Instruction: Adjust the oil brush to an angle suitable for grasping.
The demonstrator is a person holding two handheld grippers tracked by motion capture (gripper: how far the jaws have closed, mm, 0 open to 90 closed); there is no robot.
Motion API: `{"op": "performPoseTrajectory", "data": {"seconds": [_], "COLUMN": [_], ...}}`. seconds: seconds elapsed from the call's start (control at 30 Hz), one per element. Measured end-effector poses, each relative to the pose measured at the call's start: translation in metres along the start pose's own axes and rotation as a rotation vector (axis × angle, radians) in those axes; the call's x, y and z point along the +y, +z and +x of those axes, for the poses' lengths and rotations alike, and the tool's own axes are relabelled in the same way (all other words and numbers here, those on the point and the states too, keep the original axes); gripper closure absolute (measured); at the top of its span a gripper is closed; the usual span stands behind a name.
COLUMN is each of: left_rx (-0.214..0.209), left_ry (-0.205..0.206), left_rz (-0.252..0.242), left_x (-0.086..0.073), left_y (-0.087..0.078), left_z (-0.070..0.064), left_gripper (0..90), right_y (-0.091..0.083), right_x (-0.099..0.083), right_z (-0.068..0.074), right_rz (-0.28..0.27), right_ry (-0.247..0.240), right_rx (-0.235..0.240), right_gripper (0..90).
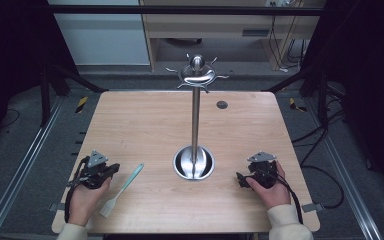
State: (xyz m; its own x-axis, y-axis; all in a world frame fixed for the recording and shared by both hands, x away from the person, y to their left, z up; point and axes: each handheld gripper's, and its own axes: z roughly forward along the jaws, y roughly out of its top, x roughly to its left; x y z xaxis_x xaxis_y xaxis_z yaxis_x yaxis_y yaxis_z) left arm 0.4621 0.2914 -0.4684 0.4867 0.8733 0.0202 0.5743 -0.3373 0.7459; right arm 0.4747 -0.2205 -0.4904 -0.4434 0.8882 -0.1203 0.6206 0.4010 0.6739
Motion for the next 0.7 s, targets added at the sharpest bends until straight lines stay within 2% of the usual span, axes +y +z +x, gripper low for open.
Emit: {"op": "performPoseTrajectory", "data": {"seconds": [0.13,0.27,0.43,0.5,0.7], "left_rx": [-0.012,-0.033,-0.052,-0.060,-0.073], "left_ry": [0.006,0.031,0.035,0.049,0.058], "left_rz": [0.009,0.045,0.062,0.078,0.092], "left_x": [0.000,0.000,0.000,0.000,-0.001], "left_y": [0.002,0.007,0.011,0.012,0.016], "left_z": [-0.002,-0.007,-0.010,-0.012,-0.016], "left_gripper": [90.0,90.0,90.0,90.0,90.0], "right_y": [0.000,0.000,0.000,0.001,0.000], "right_x": [0.000,0.000,0.000,0.000,0.000], "right_z": [0.000,0.000,0.000,0.000,0.000], "right_rz": [0.001,0.003,0.003,0.004,0.004], "right_ry": [-0.001,-0.001,-0.001,-0.004,-0.005], "right_rx": [-0.001,0.002,0.000,0.000,-0.002], "right_gripper": [8.9,8.9,8.9,8.9,8.9]}}
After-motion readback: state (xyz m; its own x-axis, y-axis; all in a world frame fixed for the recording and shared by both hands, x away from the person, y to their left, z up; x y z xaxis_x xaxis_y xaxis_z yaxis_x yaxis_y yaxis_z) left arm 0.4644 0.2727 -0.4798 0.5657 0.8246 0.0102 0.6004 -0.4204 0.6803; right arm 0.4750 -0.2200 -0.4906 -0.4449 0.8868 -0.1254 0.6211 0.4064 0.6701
